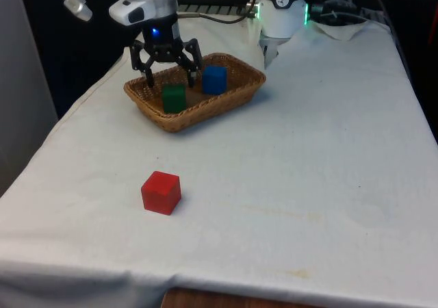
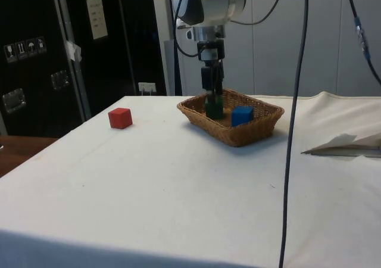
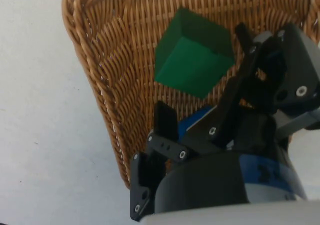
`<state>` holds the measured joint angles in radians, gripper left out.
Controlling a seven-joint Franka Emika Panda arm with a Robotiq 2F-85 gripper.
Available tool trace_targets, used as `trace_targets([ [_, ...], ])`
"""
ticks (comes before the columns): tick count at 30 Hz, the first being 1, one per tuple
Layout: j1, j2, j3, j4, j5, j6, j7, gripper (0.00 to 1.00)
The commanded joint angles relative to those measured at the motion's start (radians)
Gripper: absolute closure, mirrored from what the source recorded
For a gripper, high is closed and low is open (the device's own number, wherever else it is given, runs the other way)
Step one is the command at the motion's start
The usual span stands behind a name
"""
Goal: Pick up exactly two blocks and place them into the basket.
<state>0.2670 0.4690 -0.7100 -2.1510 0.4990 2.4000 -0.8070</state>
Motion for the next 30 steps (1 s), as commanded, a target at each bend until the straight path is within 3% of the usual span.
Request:
trace_targets([
  [1,0.0,0.0,0.0,0.0,0.0,0.0,0.0,0.0],
  [8,0.044,-0.059,-0.014,-0.013,-0.043,-0.02,0.05,0.0],
  [9,0.024,-0.051,0.004,-0.006,-0.027,-0.02,0.034,0.0],
  [10,0.047,-0.069,-0.011,-0.016,-0.053,-0.021,0.062,0.0],
  [14,0.061,-0.127,0.005,-0.036,-0.111,-0.02,0.128,0.0],
  [18,0.068,-0.171,0.021,-0.048,-0.159,-0.025,0.181,0.0],
  [19,0.054,-0.166,0.029,-0.045,-0.141,-0.024,0.159,0.0],
  [20,0.07,-0.181,0.026,-0.05,-0.17,-0.026,0.194,0.0],
  [21,0.073,-0.2,0.034,-0.055,-0.19,-0.028,0.218,0.0],
  [26,0.078,-0.236,0.059,-0.062,-0.236,-0.026,0.275,0.0],
  [27,0.067,-0.24,0.071,-0.06,-0.227,-0.03,0.266,0.0],
  [28,0.077,-0.246,0.07,-0.064,-0.249,-0.024,0.292,0.0],
  [30,0.079,-0.254,0.081,-0.063,-0.26,-0.022,0.311,0.0],
])
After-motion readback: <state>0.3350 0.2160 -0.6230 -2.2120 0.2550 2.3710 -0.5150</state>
